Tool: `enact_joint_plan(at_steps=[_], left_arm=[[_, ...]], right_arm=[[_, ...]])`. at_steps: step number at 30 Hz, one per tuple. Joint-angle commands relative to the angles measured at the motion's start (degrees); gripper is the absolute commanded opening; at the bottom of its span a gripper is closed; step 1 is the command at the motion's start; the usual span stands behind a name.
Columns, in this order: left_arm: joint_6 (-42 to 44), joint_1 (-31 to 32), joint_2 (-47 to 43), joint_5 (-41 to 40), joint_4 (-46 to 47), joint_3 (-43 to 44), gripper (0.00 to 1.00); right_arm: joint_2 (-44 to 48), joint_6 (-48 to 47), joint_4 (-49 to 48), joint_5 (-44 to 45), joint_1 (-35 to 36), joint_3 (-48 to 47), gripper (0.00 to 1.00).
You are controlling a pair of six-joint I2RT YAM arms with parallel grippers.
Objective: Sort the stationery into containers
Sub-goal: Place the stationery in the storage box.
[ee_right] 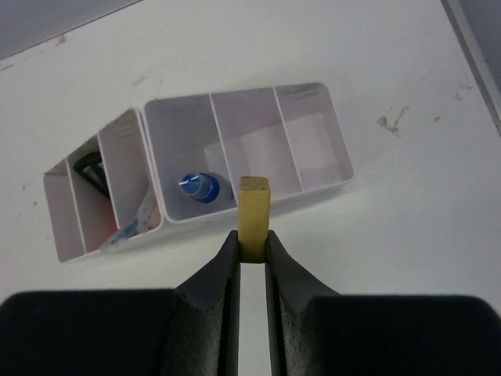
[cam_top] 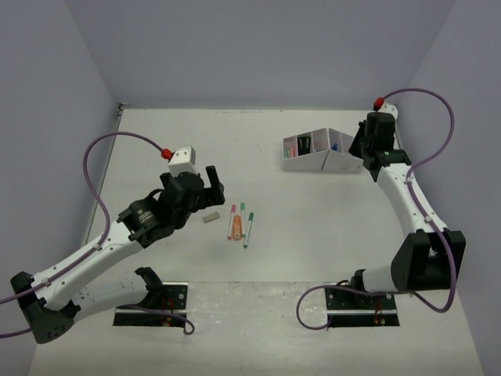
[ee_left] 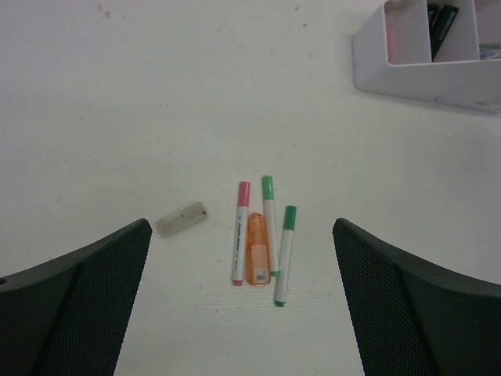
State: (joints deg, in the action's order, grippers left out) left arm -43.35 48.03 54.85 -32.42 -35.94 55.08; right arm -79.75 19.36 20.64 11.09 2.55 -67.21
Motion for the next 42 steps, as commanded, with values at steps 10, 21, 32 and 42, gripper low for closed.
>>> enact_joint_plan(at_steps=[10, 21, 32, 42], left_arm=[[8.90, -0.27, -8.81, -2.55, -4.46, -4.01, 1.00], [8.29, -0.22, -7.83, -2.65, -5.05, -4.36, 1.00], [7.37, -0.22, -7.93, -2.81, -7.11, -4.15, 1.00], [8.09, -0.31, -8.14, -9.71, -10.61, -1.61, 1.00]], right_arm=[[-16.56, -8.81, 1.82, -5.46, -7.96, -15.29, 0.00], [-21.64, -9.36, 2.42, -12.57, -8.02, -16.55, 0.02], [-22.22, -9.08, 3.66, -15.65, -7.87, -16.11, 0.04], [-21.64, -9.52, 4.20, -16.86, -7.38, -15.39, 0.05]])
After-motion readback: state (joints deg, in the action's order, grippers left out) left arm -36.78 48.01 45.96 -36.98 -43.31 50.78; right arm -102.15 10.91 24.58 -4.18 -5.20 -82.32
